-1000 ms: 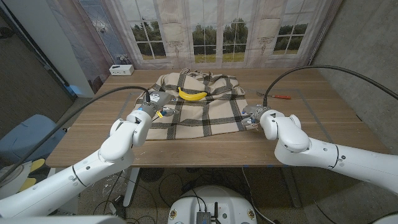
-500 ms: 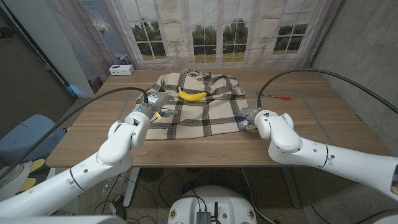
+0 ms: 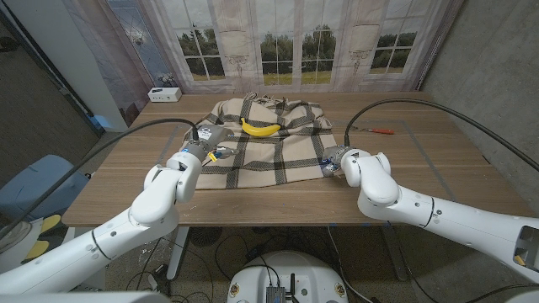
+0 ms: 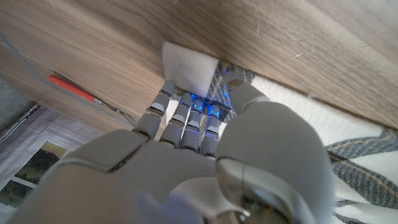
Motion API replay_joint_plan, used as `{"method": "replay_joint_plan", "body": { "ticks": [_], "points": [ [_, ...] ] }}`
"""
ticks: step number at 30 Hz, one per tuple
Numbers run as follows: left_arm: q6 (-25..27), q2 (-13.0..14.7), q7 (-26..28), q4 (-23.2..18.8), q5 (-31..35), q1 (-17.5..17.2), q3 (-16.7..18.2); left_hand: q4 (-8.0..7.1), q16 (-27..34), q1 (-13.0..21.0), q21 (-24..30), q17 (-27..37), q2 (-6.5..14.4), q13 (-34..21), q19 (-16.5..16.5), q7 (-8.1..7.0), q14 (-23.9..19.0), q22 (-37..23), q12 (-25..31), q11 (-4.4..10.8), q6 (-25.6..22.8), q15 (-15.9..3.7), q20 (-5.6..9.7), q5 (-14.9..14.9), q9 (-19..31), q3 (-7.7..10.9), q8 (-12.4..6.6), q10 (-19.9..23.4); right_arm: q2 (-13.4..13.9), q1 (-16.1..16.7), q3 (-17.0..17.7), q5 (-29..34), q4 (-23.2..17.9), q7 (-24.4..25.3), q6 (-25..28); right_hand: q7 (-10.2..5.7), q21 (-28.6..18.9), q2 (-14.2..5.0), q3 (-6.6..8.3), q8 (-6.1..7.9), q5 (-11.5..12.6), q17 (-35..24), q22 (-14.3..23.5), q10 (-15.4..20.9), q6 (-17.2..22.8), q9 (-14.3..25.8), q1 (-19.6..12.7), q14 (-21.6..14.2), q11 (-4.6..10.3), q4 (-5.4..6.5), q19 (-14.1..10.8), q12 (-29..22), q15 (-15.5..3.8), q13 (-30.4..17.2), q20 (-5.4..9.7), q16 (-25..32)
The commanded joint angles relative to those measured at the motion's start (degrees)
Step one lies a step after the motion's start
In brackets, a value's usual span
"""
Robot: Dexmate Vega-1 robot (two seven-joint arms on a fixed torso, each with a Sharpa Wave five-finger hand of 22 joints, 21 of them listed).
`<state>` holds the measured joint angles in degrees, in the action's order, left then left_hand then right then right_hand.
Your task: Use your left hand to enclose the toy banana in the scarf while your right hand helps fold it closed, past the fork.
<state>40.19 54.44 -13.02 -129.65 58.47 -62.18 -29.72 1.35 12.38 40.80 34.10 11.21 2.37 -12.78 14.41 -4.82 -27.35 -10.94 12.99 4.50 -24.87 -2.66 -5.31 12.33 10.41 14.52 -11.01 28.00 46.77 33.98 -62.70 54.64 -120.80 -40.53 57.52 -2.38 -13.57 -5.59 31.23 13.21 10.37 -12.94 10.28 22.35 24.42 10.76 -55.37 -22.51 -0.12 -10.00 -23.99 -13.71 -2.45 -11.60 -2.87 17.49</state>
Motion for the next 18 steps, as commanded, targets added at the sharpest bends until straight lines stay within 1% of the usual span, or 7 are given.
{"method": "replay_joint_plan", "body": {
  "ticks": [1,4,7,9,12,16,18],
  "points": [
    [1.06,0.29,0.02,-0.53,-0.37,-0.66,0.43,0.15,-0.17,0.06,-0.13,0.12,0.67,0.02,0.45,0.23,-0.3,0.01,-0.17,-0.29,-0.28,-2.68,-0.11,0.18,0.14,0.43,0.01,0.46,-3.36,1.61,0.74,5.04,5.31,-0.18,-1.95,-0.78,-0.92,-0.13,-1.6,1.14,-0.09,-1.83,0.33,3.39,4.2,0.33,-2.62,-4.21,0.28,0.03,-2.43,-1.2,-6.21,-0.49,0.88,3.11],
    [1.4,0.27,-0.03,-0.6,-0.51,-0.75,0.47,0.14,-0.17,-0.02,-0.15,0.12,0.72,0.03,0.47,0.08,-0.33,0.0,-0.2,-0.22,-0.27,-2.72,-0.11,0.16,0.14,0.44,0.02,0.39,-4.1,2.63,1.58,5.64,6.65,1.94,-2.92,-0.91,-1.53,-0.3,-2.83,1.74,0.01,-3.52,0.44,6.62,7.25,0.42,-4.37,-7.26,0.04,0.05,-4.11,-2.4,-7.25,-0.91,1.38,5.71],
    [1.83,0.25,0.07,-0.6,-0.89,-1.01,0.66,0.15,-0.19,-0.06,-0.17,0.11,0.74,0.04,0.47,0.11,-0.29,0.0,-0.24,-0.16,-0.23,-2.79,-0.11,0.15,0.14,0.44,0.03,0.32,-4.89,4.4,2.74,6.31,8.13,6.88,-4.04,-1.57,-2.8,0.08,-5.97,2.98,0.25,-9.01,0.75,12.15,13.57,0.75,-8.29,-13.02,0.45,-0.02,-6.82,-5.44,-8.75,-2.39,2.83,12.09],
    [2.0,0.32,0.09,-0.62,-1.04,-1.05,0.67,0.16,-0.18,-0.09,-0.19,0.11,0.76,0.05,0.48,0.17,-0.31,0.0,-0.25,-0.15,-0.14,-2.71,-0.12,0.14,0.14,0.44,0.07,0.3,-5.04,5.2,3.17,7.12,8.61,8.86,-4.77,-1.86,-2.96,-0.26,-7.34,3.93,0.3,-12.21,0.89,15.68,17.21,0.96,-9.92,-16.09,1.43,0.22,-6.68,-7.62,-9.63,-3.37,2.88,15.56],
    [2.59,0.44,0.16,-0.66,-1.33,-1.37,0.81,0.19,-0.2,-0.11,-0.21,0.1,0.79,0.06,0.48,0.21,-0.29,0.0,-0.28,-0.22,-0.04,-2.72,-0.14,0.13,0.14,0.46,0.11,0.25,-5.51,7.56,4.62,7.65,10.09,15.67,-6.07,-2.41,-3.77,0.31,-8.81,6.14,0.59,-16.86,1.02,21.5,23.35,1.41,-13.55,-19.75,2.26,-0.25,-7.87,-11.4,-10.62,-5.08,3.19,19.68],
    [3.28,0.54,0.25,-0.73,-1.7,-1.6,0.85,0.24,-0.22,-0.11,-0.23,0.09,0.8,0.07,0.49,0.13,-0.29,0.0,-0.24,-0.23,-0.06,-2.7,-0.13,0.11,0.14,0.48,0.1,0.37,-6.09,9.67,6.3,7.42,11.44,21.23,-7.43,-2.1,-5.36,1.76,-10.9,10.79,0.7,-23.52,1.64,27.9,29.6,3.88,-18.9,-25.4,3.4,-0.01,-9.39,-17.46,-10.82,-9.14,3.88,24.03],
    [3.56,0.63,0.26,-0.73,-1.86,-1.62,0.84,0.26,-0.22,-0.11,-0.25,0.08,0.8,0.08,0.48,0.09,-0.32,0.0,-0.26,-0.26,-0.03,-2.7,-0.1,0.11,0.14,0.49,0.12,0.34,-6.37,10.44,7.26,6.48,12.05,23.16,-8.25,-2.2,-6.63,1.95,-12.6,13.49,0.62,-27.81,2.19,28.92,30.8,6.01,-20.19,-27.55,3.6,0.72,-10.2,-20.73,-10.61,-12.72,4.13,26.24]
  ]
}}
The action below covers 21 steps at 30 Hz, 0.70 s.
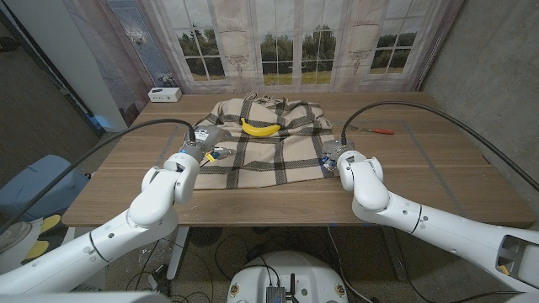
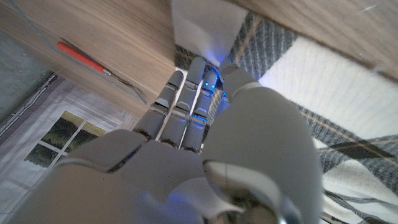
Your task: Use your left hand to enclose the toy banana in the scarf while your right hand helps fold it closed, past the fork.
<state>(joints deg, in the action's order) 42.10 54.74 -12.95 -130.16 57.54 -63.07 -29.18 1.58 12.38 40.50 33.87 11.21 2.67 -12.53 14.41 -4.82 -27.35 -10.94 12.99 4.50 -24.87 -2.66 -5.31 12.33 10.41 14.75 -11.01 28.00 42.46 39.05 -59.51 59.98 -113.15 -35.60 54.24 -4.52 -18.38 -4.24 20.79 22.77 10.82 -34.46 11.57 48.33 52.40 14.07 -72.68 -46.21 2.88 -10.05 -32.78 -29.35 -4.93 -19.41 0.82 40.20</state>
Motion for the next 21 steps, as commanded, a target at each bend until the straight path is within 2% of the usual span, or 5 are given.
{"method": "replay_joint_plan", "body": {
  "ticks": [1,5,10,13,21],
  "points": [
    [1.77,0.39,0.23,-0.23,-0.97,-0.73,0.27,0.04,-0.23,0.19,-0.03,0.07,0.49,-0.17,0.49,0.11,-0.3,0.0,-0.26,-0.19,-0.02,-2.71,-0.13,0.11,0.14,0.25,0.12,0.34,-2.14,5.73,4.5,0.69,4.66,19.28,-5.47,0.52,-2.66,0.64,-3.39,5.75,0.12,-9.2,1.22,4.08,3.78,4.08,-3.03,-5.34,0.34,1.04,-2.03,-7.23,-7.82,-7.09,0.36,5.62],
    [2.18,0.61,0.03,-0.19,-1.09,-0.48,0.04,0.08,-0.24,0.18,-0.06,0.06,0.5,-0.16,0.49,0.13,-0.29,0.0,-0.27,-0.18,0.0,-2.69,-0.15,0.09,0.14,0.26,0.13,0.33,-1.97,6.05,5.69,-0.84,3.87,18.36,-5.88,0.54,-4.56,-0.47,-4.11,7.21,0.43,-10.34,1.73,0.19,0.18,6.44,-2.86,-2.35,-0.63,1.84,-3.08,-7.93,-7.82,-9.88,0.03,2.66],
    [1.75,0.58,-0.1,0.45,-1.46,0.52,-0.6,0.14,-0.26,0.14,-0.11,0.05,0.5,-0.14,0.49,0.24,-0.28,0.0,-0.3,-0.14,0.05,-2.68,-0.17,0.07,0.14,0.27,0.14,0.28,-0.51,7.53,9.91,-7.4,0.3,18.23,-7.94,0.95,-5.86,-2.12,-3.84,-3.91,0.11,0.89,0.48,-14.9,-15.0,-0.29,9.44,5.57,-3.35,6.72,0.18,3.31,-5.5,-2.47,-2.48,-15.08],
    [1.28,0.52,0.06,0.93,-1.75,1.16,-0.93,0.19,-0.28,0.15,-0.13,0.04,0.51,-0.13,0.49,0.24,-0.26,0.0,-0.34,-0.22,0.05,-2.75,-0.16,0.06,0.14,0.29,0.14,0.19,0.75,9.05,12.87,-11.8,-2.41,19.28,-9.04,1.44,-5.71,-2.2,-4.01,-6.98,-0.09,3.41,0.12,-17.69,-18.92,-1.64,13.17,8.76,-4.67,7.93,1.65,6.07,-3.9,-0.84,-3.36,-18.77],
    [0.02,0.2,0.75,2.15,-2.73,2.72,-1.64,0.35,-0.31,0.21,-0.19,0.0,0.51,-0.11,0.5,0.22,-0.28,0.0,-0.39,-0.21,0.02,-2.72,-0.18,0.05,0.14,0.35,0.11,0.11,4.7,5.2,9.41,-7.85,-7.7,7.4,-3.34,0.76,-3.34,-0.73,3.14,-12.22,4.49,8.82,-0.83,-27.72,-28.83,-2.74,9.45,20.67,-3.87,0.26,7.91,14.17,-0.59,2.56,-6.39,-27.84]
  ]
}}
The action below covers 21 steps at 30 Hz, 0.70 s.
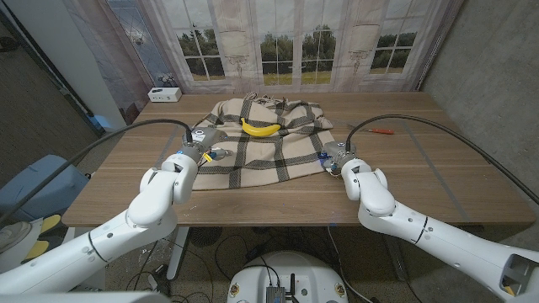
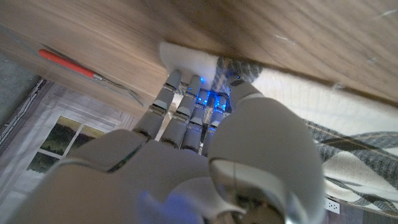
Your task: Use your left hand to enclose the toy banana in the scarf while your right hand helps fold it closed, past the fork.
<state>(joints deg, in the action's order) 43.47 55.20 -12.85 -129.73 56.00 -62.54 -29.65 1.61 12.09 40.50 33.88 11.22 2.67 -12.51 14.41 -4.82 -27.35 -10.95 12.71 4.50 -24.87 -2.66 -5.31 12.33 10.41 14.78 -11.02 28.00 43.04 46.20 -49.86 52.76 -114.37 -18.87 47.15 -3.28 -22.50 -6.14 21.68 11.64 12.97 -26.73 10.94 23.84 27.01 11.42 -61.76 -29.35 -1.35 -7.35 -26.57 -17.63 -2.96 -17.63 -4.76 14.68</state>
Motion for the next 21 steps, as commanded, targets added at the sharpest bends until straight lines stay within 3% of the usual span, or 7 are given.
{"method": "replay_joint_plan", "body": {
  "ticks": [1,5,7,9,17,20,21],
  "points": [
    [-1.48,-0.32,0.7,1.88,-1.24,2.4,-1.3,0.33,-0.02,0.21,-0.19,0.0,0.51,-0.13,0.51,0.19,-0.29,0.0,-0.1,-0.22,0.01,-2.71,-0.18,0.05,0.14,0.32,0.12,0.13,4.42,-2.09,-0.05,-1.22,-6.77,-10.28,3.57,-0.48,0.92,1.43,2.58,-1.25,2.78,1.29,-0.24,-3.83,-4.22,-0.11,-1.68,4.49,0.41,-2.65,1.92,2.86,-2.43,0.9,-0.78,-2.64],
    [-1.83,-0.38,0.67,2.31,-1.49,3.03,-1.69,0.43,-0.05,0.25,-0.23,-0.02,0.48,-0.12,0.51,0.24,-0.26,0.0,-0.07,-0.26,0.08,-2.65,-0.18,0.05,0.14,0.35,0.15,0.23,5.23,-3.4,-0.71,-1.36,-7.18,-14.21,3.81,-0.04,2.19,3.68,4.62,-1.24,6.51,2.5,-0.51,-6.45,-7.33,-0.14,-2.62,8.65,-0.38,-3.11,3.64,4.87,-1.17,1.61,-1.59,-3.86],
    [-1.88,-0.36,0.73,2.42,-1.54,3.21,-1.81,0.45,-0.05,0.25,-0.24,-0.02,0.47,-0.11,0.52,0.21,-0.26,0.0,-0.07,-0.22,0.05,-2.55,-0.17,0.04,0.14,0.35,0.13,0.24,5.17,-5.1,-2.73,1.34,-6.77,-17.86,4.83,-0.02,3.02,4.73,5.61,-1.3,8.48,2.93,-0.63,-7.94,-8.82,-0.14,-3.13,10.55,-0.21,-3.14,4.74,5.68,-0.63,1.89,-1.78,-4.05],
    [-1.8,-0.34,0.77,2.43,-1.6,3.32,-1.86,0.47,-0.06,0.24,-0.25,-0.03,0.47,-0.11,0.52,0.23,-0.26,0.0,-0.11,-0.21,0.05,-2.54,-0.17,0.04,0.14,0.36,0.13,0.14,4.79,-6.63,-4.36,3.66,-6.07,-21.53,5.38,-0.52,4.18,5.86,7.09,-1.34,11.66,3.59,-0.61,-11.39,-11.69,-0.13,-3.15,14.62,0.19,-2.72,6.09,6.81,0.43,2.29,-2.06,-4.32],
    [-1.24,-0.24,0.28,2.34,-1.65,3.67,-2.17,0.59,-0.06,0.24,-0.31,-0.04,0.44,-0.09,0.49,0.22,-0.29,0.0,-0.16,-0.23,0.07,-2.63,-0.17,0.03,0.13,0.37,0.14,0.04,2.77,-8.65,-6.85,9.1,-2.92,-28.26,4.72,-0.97,5.88,6.38,8.43,-1.64,14.0,4.36,-0.47,-16.94,-17.65,-0.12,-1.55,19.43,0.48,-1.82,8.43,7.42,1.95,2.76,-2.67,-4.18],
    [-1.18,-0.2,0.16,2.35,-1.6,3.88,-2.39,0.61,-0.09,0.22,-0.34,-0.04,0.45,-0.09,0.49,0.24,-0.23,0.0,-0.15,-0.3,0.13,-2.66,-0.19,0.02,0.14,0.38,0.16,0.06,1.78,-8.4,-7.07,11.17,-1.64,-28.43,4.08,-1.18,6.0,7.19,7.84,-1.35,13.41,4.55,-0.45,-17.07,-17.73,-0.14,-0.04,19.57,0.84,-1.31,8.38,7.12,1.88,2.85,-2.64,-3.94],
    [-1.16,-0.21,0.17,2.35,-1.62,3.92,-2.41,0.62,-0.1,0.21,-0.35,-0.04,0.46,-0.08,0.48,0.26,-0.22,0.0,-0.14,-0.31,0.11,-2.66,-0.17,0.01,0.14,0.38,0.15,0.1,1.43,-8.2,-7.07,11.71,-1.2,-28.22,3.8,-1.26,6.08,8.35,7.15,-0.96,12.07,4.85,-0.42,-16.87,-17.52,-0.18,1.67,19.29,1.77,-0.97,8.05,6.7,1.6,2.98,-2.32,-3.54]
  ]
}}
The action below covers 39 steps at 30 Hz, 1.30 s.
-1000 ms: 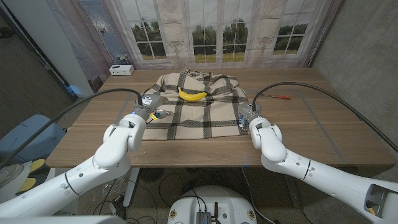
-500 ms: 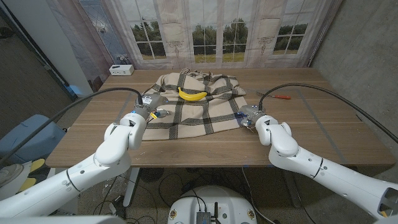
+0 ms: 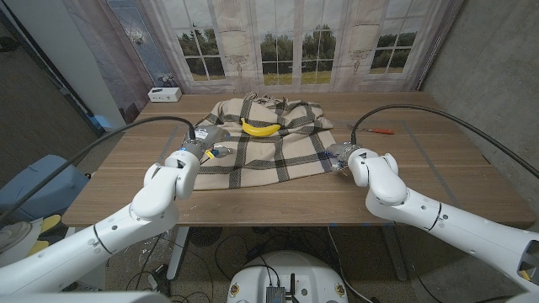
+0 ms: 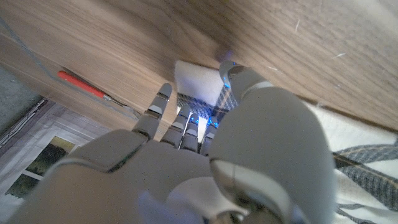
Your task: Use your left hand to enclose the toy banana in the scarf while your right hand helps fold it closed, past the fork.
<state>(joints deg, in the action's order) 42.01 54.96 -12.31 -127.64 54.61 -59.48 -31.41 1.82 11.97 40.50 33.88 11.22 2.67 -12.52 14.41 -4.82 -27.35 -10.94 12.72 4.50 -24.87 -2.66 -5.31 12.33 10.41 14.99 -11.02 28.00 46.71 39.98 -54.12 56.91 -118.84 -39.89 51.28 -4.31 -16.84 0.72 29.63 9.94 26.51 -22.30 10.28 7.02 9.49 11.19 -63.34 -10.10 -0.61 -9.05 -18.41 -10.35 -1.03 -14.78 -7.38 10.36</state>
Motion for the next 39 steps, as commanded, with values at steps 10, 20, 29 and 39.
{"method": "replay_joint_plan", "body": {
  "ticks": [10,20,29,39],
  "points": [
    [1.11,0.19,-0.52,-0.05,-0.61,0.8,-0.64,0.44,0.02,0.03,-0.41,-0.02,0.5,-0.05,0.53,0.22,-0.22,-0.01,-0.2,-0.12,0.18,-2.62,-0.14,-0.02,0.13,0.17,0.17,-0.02,-5.85,3.86,0.87,4.49,9.32,12.34,-5.9,-0.43,-2.39,-0.56,0.71,5.06,-11.4,1.86,0.56,18.25,17.43,-0.23,5.67,-17.91,2.2,0.62,-9.86,-6.61,-8.46,1.24,3.7,7.07],
    [2.38,1.11,-0.83,-0.76,-1.04,0.18,-0.23,0.31,0.05,-0.34,-0.49,0.04,0.7,-0.04,0.52,0.27,-0.24,-0.02,-0.17,-0.22,0.35,-2.58,-0.15,-0.07,0.14,0.14,0.22,0.05,-9.31,5.97,2.05,1.45,17.16,29.24,-9.26,-1.64,-6.09,-4.89,-4.08,8.68,-15.18,-11.4,1.3,37.25,38.89,0.18,-6.36,-34.45,3.7,-1.26,-15.52,-15.12,-12.27,-1.22,7.92,22.61],
    [2.7,2.12,-1.81,-1.44,-2.97,-0.14,0.41,0.24,-0.03,-0.82,-0.7,0.06,0.53,-0.03,0.23,0.34,-0.01,-0.02,-0.39,-0.46,0.79,-2.56,-0.28,-0.17,0.13,-0.07,0.36,-0.51,-10.88,7.84,4.51,-3.17,18.24,42.05,-10.0,-0.06,-8.86,-7.74,-7.73,11.25,-16.16,-19.28,2.17,46.79,47.98,1.25,-7.48,-41.29,2.78,0.72,-16.61,-22.21,-11.61,-5.46,8.52,29.09],
    [1.97,5.01,-8.23,-2.83,-12.27,1.01,2.42,-0.77,-1.12,-6.37,-2.58,0.25,-4.84,-0.06,-2.3,0.59,5.33,-0.04,-1.87,-1.72,7.99,0.58,-2.37,0.27,0.11,-4.55,1.2,-7.12,-13.65,7.79,5.44,-5.02,18.94,51.72,-7.06,1.78,-9.95,-7.9,-8.67,11.85,-16.19,-21.89,2.36,48.88,49.42,1.68,-7.37,-43.13,0.74,0.53,-17.04,-24.09,-11.37,-6.99,7.42,31.06]
  ]
}}
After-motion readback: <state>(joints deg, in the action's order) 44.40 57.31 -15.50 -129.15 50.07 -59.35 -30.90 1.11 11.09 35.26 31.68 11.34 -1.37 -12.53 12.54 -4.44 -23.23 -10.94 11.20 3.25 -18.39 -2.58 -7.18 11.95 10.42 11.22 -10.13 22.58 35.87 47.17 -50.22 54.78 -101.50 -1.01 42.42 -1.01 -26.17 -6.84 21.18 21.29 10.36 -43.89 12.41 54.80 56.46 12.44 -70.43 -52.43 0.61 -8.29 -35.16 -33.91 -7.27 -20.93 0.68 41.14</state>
